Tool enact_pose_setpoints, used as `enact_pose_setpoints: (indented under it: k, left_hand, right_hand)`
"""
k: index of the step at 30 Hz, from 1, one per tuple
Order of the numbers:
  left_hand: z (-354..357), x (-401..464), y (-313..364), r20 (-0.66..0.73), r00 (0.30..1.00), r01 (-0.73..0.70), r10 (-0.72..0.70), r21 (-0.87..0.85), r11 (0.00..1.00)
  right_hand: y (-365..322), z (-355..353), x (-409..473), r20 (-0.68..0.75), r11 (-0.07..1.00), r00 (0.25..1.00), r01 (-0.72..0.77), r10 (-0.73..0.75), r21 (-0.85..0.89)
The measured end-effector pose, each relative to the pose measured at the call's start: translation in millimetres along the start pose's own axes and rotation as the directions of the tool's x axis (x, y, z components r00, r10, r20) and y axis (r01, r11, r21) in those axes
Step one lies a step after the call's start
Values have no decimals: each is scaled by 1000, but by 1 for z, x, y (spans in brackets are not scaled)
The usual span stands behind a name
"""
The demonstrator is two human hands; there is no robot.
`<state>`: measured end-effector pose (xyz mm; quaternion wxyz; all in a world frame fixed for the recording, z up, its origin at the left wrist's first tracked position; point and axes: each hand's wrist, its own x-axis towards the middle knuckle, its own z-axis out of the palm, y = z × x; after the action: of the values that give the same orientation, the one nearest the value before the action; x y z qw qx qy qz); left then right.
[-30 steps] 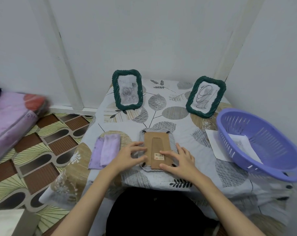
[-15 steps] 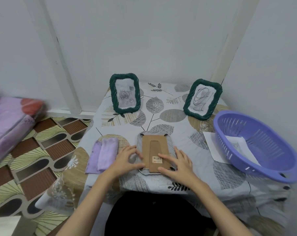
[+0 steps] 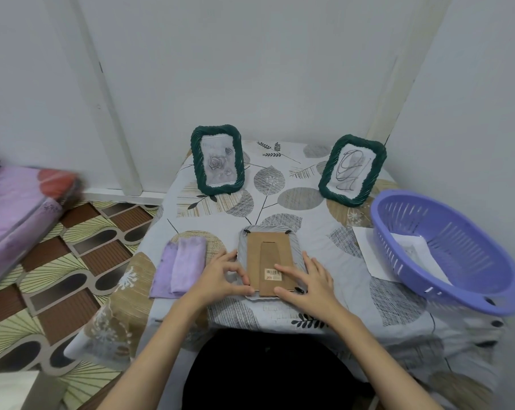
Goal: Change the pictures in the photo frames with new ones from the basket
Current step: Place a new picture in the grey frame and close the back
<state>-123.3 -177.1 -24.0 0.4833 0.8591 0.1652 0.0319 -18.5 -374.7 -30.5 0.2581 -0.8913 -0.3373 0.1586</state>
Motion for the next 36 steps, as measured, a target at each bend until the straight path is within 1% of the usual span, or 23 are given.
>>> enact_pose_setpoints:
  k: [2, 5, 8, 9, 10, 12, 13, 14, 16, 17, 18, 19, 20, 23, 25, 27, 28, 30, 31, 34, 35, 36]
  left_hand:
    - [1, 1, -3, -4, 1000, -1, 1, -24, 1000]
    - [2, 3, 2, -75, 996, 31, -46, -194, 981]
    - [2, 6, 8, -148, 986, 14, -72, -359, 933]
    - [2, 8, 10, -154, 983, 18, -98, -453, 892]
    - [2, 10, 13, -146, 978, 38, -147, -571, 820]
    - [-1, 14, 19, -81, 964, 90, -255, -798, 596]
    - [-2, 15, 23, -49, 962, 93, -269, -866, 491]
    - [-3, 16, 27, -24, 966, 88, -257, -904, 419]
    - [-3, 16, 35, 11, 979, 81, -204, -938, 337]
    - [-3, 16, 40, 29, 984, 82, -175, -948, 307]
    - [-2, 16, 44, 47, 988, 89, -148, -953, 290]
    - [0, 17, 47, 65, 991, 97, -117, -953, 287]
    - [2, 18, 51, 80, 993, 102, -84, -946, 306]
    - [11, 23, 58, 99, 995, 87, 11, -911, 404]
    - [16, 26, 62, 103, 993, 65, 58, -885, 461]
    - [21, 25, 66, 81, 995, 39, 57, -849, 527]
    - [23, 25, 65, 43, 999, 20, 25, -814, 580]
    - [27, 24, 60, -43, 998, 3, -46, -698, 716]
    - [30, 23, 56, -45, 998, 10, -54, -672, 740]
    - [30, 18, 52, 4, 999, 32, -45, -763, 646]
    - [27, 18, 50, -22, 999, 17, -49, -737, 675]
    - [24, 19, 45, -63, 996, 2, -60, -673, 739]
  right_hand:
    - [-1, -1, 0, -3, 1000, 1000, 3, -3, 14]
    - [-3, -1, -1, -7, 999, 1000, 5, -5, 41]
    - [-7, -6, -5, 8, 995, 1000, 9, -10, 99]
    - [-9, -9, -5, 26, 991, 1000, 0, -3, 131]
    - [-10, -13, -6, 44, 987, 999, -13, 6, 159]
    - [-16, -21, -4, 41, 976, 999, -37, 29, 216]
    - [-20, -24, -2, 11, 968, 999, -32, 30, 247]
    - [-25, -28, -1, -34, 958, 999, -10, 21, 287]
    - [-37, -36, 2, -89, 891, 996, 69, -32, 448]
    - [-47, -41, 3, -76, 841, 996, 76, -42, 536]
    - [-54, -45, 4, -64, 809, 997, 76, -48, 583]
    - [-58, -48, 6, -64, 804, 996, 81, -54, 589]
    - [-60, -51, 7, -69, 827, 996, 85, -56, 556]
    - [-56, -64, 6, -89, 882, 995, 87, -52, 464]
    - [-49, -71, 3, -131, 911, 990, 103, -54, 400]
    - [-43, -76, 0, -193, 917, 980, 117, -45, 381]
    - [-39, -76, -1, -234, 906, 972, 124, -28, 404]
    - [-31, -73, 0, -312, 857, 949, 130, 38, 499]
    - [-30, -70, 0, -331, 816, 941, 136, 71, 561]
    - [-25, -54, 3, -305, 641, 939, 136, 161, 755]
    - [-23, -49, 3, -289, 600, 940, 129, 178, 790]
    - [-21, -44, 4, -272, 579, 946, 124, 177, 806]
